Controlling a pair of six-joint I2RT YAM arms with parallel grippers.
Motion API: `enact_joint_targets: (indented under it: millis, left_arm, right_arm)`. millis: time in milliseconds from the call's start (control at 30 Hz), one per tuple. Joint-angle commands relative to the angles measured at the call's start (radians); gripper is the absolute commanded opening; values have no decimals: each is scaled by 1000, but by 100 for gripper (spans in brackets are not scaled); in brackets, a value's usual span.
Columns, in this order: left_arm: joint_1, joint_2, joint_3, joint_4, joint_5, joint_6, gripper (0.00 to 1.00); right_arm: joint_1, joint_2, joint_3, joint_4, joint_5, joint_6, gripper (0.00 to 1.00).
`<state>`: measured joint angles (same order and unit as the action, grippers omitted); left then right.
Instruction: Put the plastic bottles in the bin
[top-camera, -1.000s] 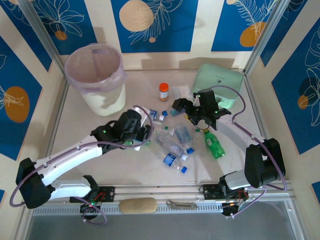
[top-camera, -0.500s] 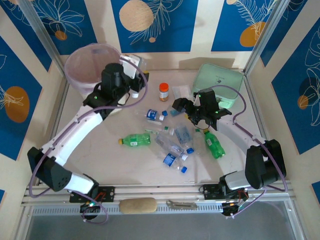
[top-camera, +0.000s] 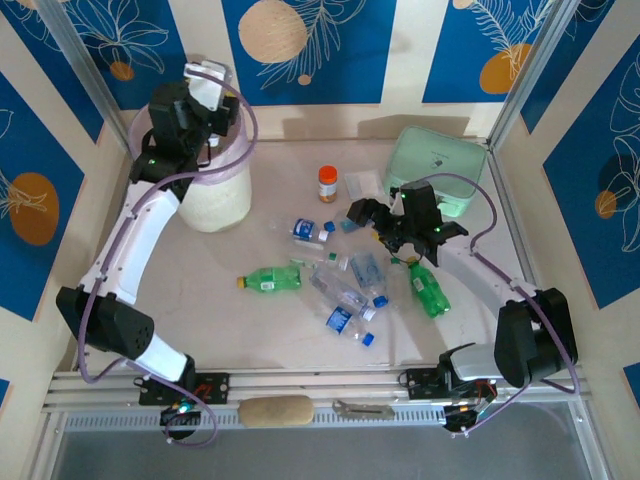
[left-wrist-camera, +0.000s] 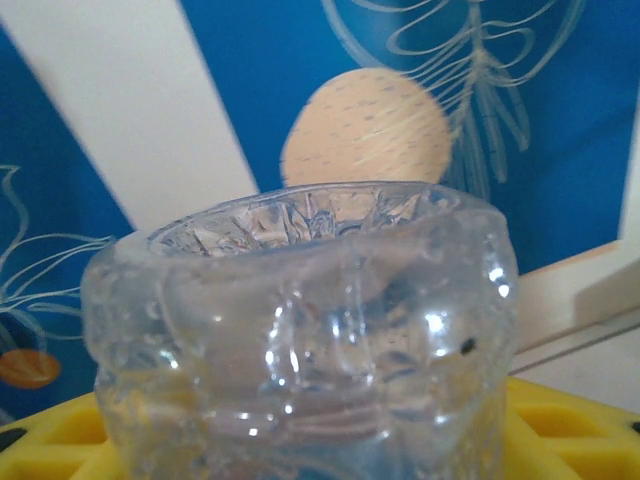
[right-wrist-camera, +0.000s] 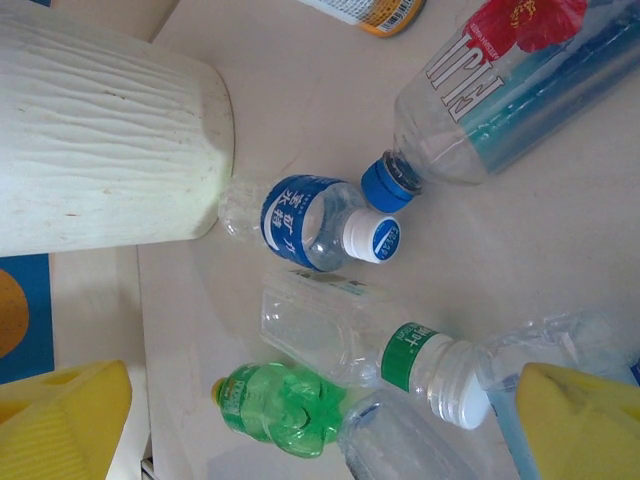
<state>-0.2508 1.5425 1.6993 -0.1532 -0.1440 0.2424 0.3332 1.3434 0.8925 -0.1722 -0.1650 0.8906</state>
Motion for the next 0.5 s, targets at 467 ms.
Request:
enact_joint_targets:
  millis: [467]
  left_arm:
    - [162, 146, 74, -39, 13, -43, 65]
  right_arm:
    - [-6, -102, -36, -65, 41, -22, 99]
